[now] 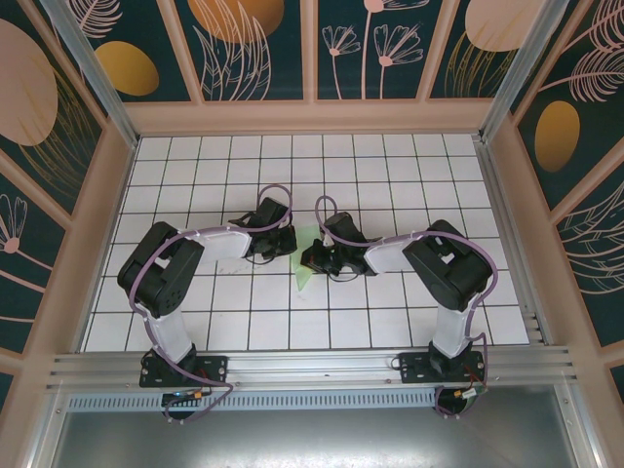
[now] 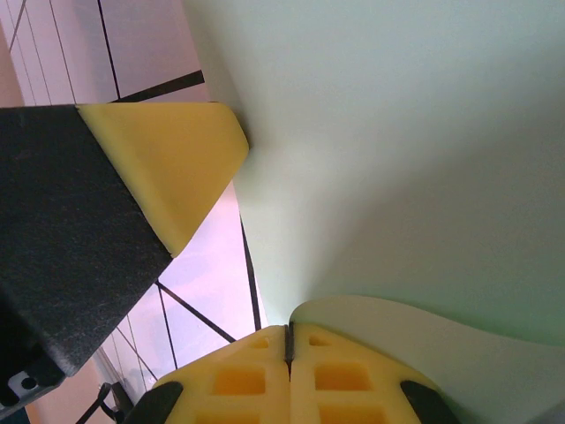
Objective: Fold a paper plane with a square sheet of paper (pick it up from the middle)
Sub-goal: Third fold the triangle at the center of the table.
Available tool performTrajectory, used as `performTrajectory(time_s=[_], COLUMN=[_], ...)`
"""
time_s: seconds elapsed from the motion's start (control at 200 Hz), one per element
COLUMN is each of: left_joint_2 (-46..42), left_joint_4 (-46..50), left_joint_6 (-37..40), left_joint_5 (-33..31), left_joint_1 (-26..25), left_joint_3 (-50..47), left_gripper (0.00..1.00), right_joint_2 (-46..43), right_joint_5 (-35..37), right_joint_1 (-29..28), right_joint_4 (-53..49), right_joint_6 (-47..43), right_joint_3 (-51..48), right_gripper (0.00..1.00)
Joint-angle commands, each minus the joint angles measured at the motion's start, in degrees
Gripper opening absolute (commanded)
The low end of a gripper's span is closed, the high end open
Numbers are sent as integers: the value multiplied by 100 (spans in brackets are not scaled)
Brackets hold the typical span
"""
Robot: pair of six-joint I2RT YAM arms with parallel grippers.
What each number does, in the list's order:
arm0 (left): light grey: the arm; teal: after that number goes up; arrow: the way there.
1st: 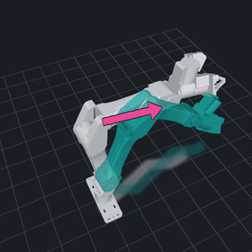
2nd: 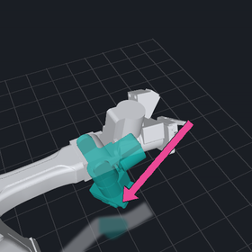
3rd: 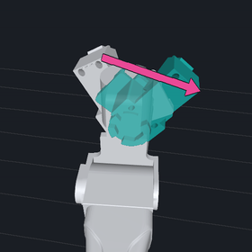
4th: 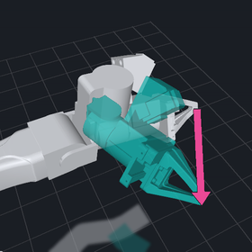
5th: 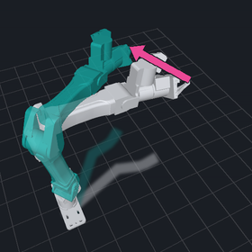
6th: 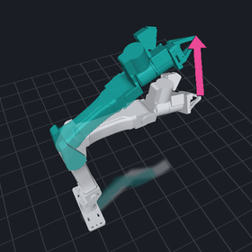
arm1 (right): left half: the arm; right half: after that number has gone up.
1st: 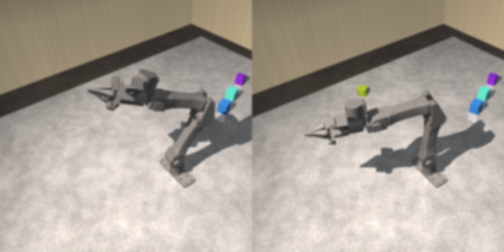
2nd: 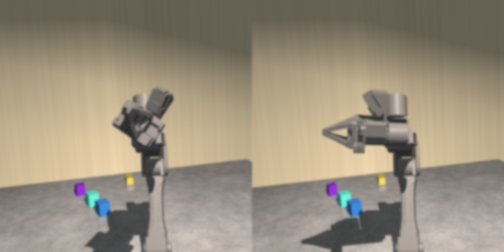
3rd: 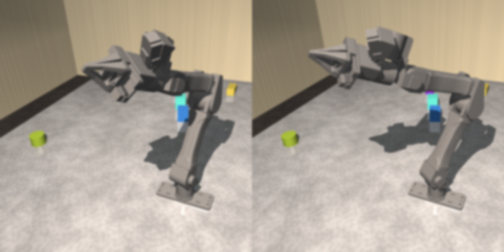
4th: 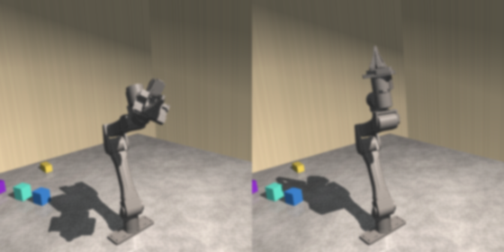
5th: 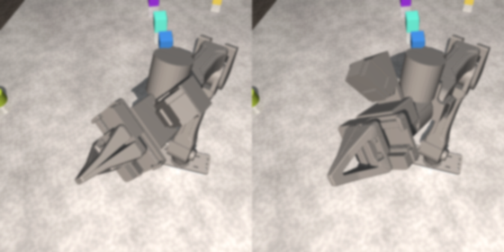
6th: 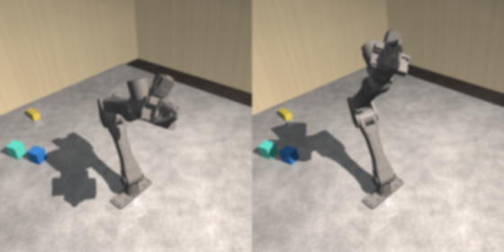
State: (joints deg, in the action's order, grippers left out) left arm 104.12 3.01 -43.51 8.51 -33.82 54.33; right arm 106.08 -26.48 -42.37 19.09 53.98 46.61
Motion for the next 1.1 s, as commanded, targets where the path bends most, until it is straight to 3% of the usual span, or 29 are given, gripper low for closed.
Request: performTrajectory(time_s=[0.0,0.726,0.911,1.096], left_joint_2=[145,44,-365,-943], left_joint_4=[60,75,271,262], left_joint_6=[50,28,-65,-249], left_joint_5=[142,170,-28,-67], left_joint_1=[-12,-19,15,363], left_joint_3=[-113,-84,9,-246], left_gripper=[0,0,6,13], right_joint_2=[73,258,260,251], right_joint_5=[81,69,49,42], right_joint_1=[-43,-48,-47,-52], right_joint_4=[-46,-138,-187,-230], right_joint_6=[-124,-133,-126,-133], right_joint_3=[120,164,138,138], right_gripper=[0,0,13,23])
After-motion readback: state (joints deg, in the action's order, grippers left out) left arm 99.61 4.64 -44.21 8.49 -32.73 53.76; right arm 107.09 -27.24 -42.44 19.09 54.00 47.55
